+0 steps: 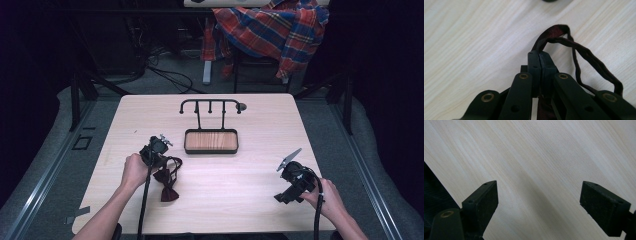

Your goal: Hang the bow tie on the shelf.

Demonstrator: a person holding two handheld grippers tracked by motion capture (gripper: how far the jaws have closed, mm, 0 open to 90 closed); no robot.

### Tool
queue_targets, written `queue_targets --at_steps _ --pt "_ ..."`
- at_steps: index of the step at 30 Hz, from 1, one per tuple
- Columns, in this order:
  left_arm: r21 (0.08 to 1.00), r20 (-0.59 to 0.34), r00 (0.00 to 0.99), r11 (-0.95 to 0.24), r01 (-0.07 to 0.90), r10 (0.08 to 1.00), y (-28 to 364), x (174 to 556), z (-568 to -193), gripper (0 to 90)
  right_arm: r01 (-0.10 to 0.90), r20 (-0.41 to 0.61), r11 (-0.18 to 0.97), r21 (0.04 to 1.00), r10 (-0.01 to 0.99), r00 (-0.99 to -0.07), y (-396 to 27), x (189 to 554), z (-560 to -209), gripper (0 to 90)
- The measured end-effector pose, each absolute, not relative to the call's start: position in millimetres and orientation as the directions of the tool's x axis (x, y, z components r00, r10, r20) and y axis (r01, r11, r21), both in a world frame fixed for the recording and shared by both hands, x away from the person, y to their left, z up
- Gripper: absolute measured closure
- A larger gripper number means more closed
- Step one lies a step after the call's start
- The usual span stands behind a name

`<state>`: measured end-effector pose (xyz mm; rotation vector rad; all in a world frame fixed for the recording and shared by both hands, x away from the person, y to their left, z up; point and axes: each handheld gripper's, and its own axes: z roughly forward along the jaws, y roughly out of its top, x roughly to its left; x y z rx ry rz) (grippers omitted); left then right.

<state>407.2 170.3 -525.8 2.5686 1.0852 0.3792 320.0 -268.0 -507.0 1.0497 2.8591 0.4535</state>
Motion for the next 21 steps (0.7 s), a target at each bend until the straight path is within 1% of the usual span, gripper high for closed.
queue_targets --at_steps 1,4,9,10,17,21 --pt "0.414 0.115 0.669 -0.648 0.640 0.734 171.9 405.4 -522.3 88.7 0.616 0.026 0.734 0.284 0.637 -0.771 -268.4 320.3 -505.3 14.8" --pt "0.431 0.134 0.662 -0.645 0.631 0.737 173.4 402.2 -517.3 88.9 0.625 0.041 0.721 0.301 0.645 -0.763 -268.3 319.6 -506.7 14.8" --pt "0.460 0.146 0.654 -0.636 0.619 0.742 175.3 397.6 -510.1 89.0 0.620 0.032 0.727 0.295 0.641 -0.767 -269.0 319.8 -505.8 14.8" --pt "0.466 0.149 0.652 -0.635 0.616 0.743 175.8 396.4 -508.4 89.0 0.627 0.045 0.716 0.308 0.647 -0.761 -268.8 319.4 -506.8 14.8" --pt "0.517 0.173 0.631 -0.616 0.595 0.756 180.2 387.8 -494.5 89.1 0.623 0.038 0.723 0.298 0.643 -0.765 -268.8 319.7 -506.2 14.8" --pt "0.530 0.185 0.627 -0.614 0.585 0.757 181.4 384.6 -490.2 89.1 0.623 0.039 0.723 0.299 0.643 -0.765 -269.3 320.1 -506.7 14.8"
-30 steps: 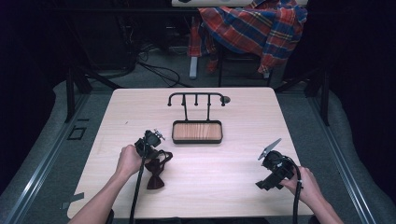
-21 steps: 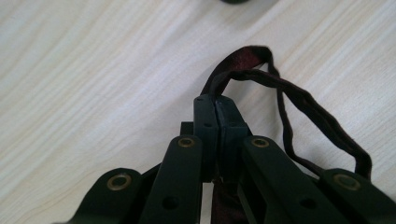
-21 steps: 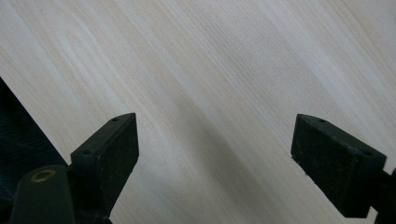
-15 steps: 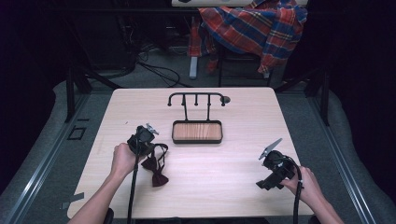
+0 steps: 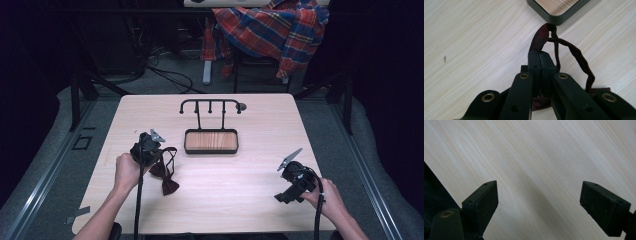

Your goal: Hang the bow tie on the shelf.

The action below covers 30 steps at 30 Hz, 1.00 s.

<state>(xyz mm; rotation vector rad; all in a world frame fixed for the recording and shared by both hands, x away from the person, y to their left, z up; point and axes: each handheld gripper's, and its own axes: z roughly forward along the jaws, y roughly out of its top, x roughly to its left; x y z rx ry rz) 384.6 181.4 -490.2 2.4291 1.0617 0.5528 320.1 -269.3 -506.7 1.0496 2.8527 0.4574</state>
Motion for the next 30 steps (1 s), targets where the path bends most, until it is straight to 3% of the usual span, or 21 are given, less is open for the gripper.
queue_targets --at_steps 12,30 --pt "0.593 0.205 0.591 -0.579 0.559 0.780 190.3 379.5 -473.6 89.1 0.620 0.041 0.729 0.291 0.638 -0.769 -269.2 320.7 -506.2 14.7" --pt "0.616 0.216 0.583 -0.573 0.541 0.783 192.9 379.2 -463.2 89.2 0.622 0.028 0.724 0.297 0.644 -0.764 -268.6 319.8 -505.6 14.7"
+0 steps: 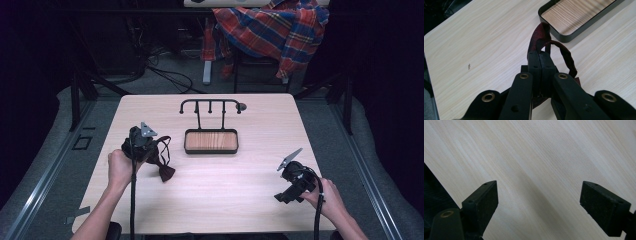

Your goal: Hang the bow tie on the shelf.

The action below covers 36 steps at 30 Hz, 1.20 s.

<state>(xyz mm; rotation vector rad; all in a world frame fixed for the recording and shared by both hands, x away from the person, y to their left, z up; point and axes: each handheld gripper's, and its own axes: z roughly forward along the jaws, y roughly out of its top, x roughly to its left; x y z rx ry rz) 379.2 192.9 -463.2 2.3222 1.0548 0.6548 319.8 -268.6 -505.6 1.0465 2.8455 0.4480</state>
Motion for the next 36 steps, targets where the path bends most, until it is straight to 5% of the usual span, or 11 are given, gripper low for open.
queue_targets --at_steps 36 --pt "0.668 0.235 0.577 -0.561 0.488 0.782 190.7 385.2 -442.3 89.2 0.628 0.037 0.722 0.291 0.647 -0.761 -268.3 320.3 -506.2 14.6"
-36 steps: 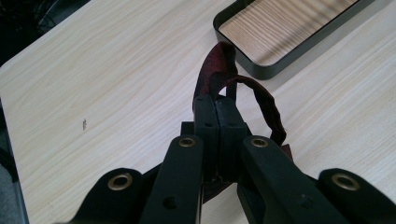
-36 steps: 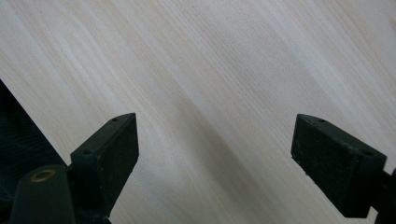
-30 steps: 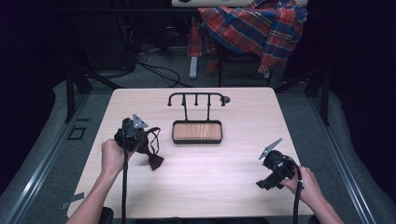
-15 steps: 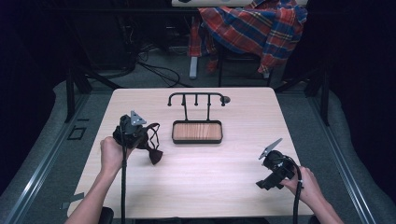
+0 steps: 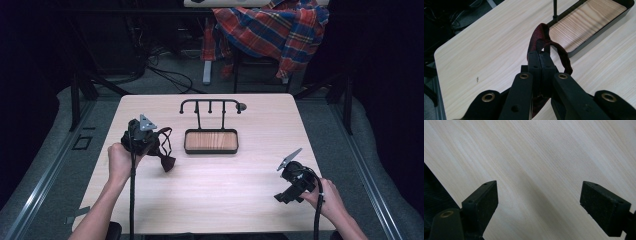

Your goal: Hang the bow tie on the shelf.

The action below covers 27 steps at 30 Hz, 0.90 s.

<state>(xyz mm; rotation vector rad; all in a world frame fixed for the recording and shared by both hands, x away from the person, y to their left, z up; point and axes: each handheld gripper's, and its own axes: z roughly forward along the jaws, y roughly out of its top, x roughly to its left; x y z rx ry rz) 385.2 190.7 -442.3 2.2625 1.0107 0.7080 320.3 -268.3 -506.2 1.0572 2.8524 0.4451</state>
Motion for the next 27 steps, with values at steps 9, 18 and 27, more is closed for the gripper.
queue_targets --at_steps 9,18,27 --pt "0.680 0.247 0.578 -0.564 0.468 0.777 189.0 388.2 -434.4 89.2 0.635 0.046 0.714 0.294 0.653 -0.756 -267.8 320.3 -507.2 14.7" --pt "0.679 0.237 0.589 -0.565 0.469 0.773 187.9 394.3 -427.3 89.2 0.638 0.040 0.716 0.282 0.656 -0.754 -269.0 321.2 -508.1 14.6" --pt "0.685 0.230 0.607 -0.570 0.454 0.760 183.3 394.3 -420.7 89.2 0.643 0.046 0.711 0.285 0.660 -0.750 -269.6 321.2 -508.8 14.6"
